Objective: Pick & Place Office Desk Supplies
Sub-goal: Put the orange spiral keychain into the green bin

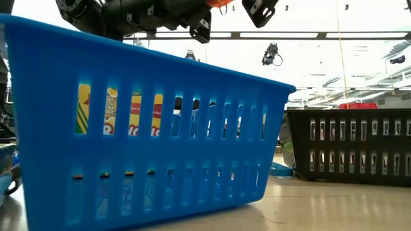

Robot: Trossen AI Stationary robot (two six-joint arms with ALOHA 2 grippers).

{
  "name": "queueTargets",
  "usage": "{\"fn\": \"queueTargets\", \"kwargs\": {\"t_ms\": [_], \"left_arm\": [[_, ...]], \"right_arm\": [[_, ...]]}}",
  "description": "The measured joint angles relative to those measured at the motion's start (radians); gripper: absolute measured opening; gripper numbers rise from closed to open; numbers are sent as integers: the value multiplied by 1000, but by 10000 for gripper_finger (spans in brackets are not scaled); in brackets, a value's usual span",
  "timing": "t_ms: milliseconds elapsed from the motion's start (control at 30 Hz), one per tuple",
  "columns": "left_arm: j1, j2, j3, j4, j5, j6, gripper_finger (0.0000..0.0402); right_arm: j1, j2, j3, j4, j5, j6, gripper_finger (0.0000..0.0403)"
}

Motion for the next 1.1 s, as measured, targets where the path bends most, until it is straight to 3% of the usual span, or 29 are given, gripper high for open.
{"fn": "queueTargets", "kwargs": {"t_ms": [200, 333, 500, 667, 1100], "left_arm": [[1, -69, 0, -130, -24, 34, 19], [-4, -134, -18, -235, -59, 55, 18], [-26, -229, -68, -296, -132, 64, 18], [-81, -336, -119, -443, -274, 47, 18], [-396, -551, -144, -929, -646, -297, 17]], "right_arm": [[1, 0, 0, 7, 9, -54, 203], [16, -10, 0, 8, 52, -113, 246], [45, -52, 0, -25, 152, -181, 248], [53, -100, -18, -94, 246, -192, 231], [58, -144, -232, 28, 252, -105, 220]]}}
